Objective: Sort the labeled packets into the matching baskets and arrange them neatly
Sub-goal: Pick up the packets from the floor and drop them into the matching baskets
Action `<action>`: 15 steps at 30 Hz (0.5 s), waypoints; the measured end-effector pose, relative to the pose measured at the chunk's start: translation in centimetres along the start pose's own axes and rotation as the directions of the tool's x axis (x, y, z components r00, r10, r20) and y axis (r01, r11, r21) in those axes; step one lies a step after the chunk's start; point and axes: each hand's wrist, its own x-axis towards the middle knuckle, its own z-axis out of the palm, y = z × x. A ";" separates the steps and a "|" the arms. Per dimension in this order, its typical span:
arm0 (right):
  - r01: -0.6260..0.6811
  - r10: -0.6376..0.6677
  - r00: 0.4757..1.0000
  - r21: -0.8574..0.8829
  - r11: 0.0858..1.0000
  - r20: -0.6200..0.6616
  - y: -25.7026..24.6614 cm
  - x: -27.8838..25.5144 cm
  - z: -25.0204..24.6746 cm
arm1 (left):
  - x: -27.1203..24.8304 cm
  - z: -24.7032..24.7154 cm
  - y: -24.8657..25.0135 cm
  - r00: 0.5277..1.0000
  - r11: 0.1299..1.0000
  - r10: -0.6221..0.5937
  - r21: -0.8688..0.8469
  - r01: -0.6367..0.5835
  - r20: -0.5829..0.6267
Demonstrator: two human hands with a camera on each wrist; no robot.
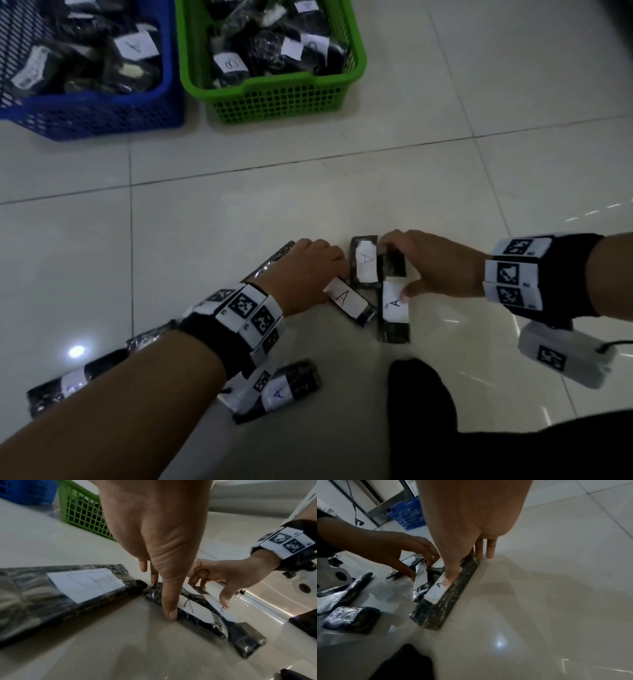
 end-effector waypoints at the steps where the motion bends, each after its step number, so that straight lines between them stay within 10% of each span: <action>1: -0.009 0.009 1.000 0.027 1.000 0.004 -0.2 0.0 0.1 | 0.0 0.0 0.0 1.000 1.000 0.002 -0.002 -0.002 -0.016; 8: -0.071 0.046 0.982 0.135 0.988 0.185 -0.5 0.9 -1.2 | -0.4 -0.2 0.4 1.000 1.000 0.000 0.004 0.000 -0.030; 15: -0.136 0.098 0.950 0.110 0.985 0.298 -2.3 2.2 -8.3 | -1.0 -3.6 -2.0 0.978 0.892 -0.154 -0.405 0.200 0.143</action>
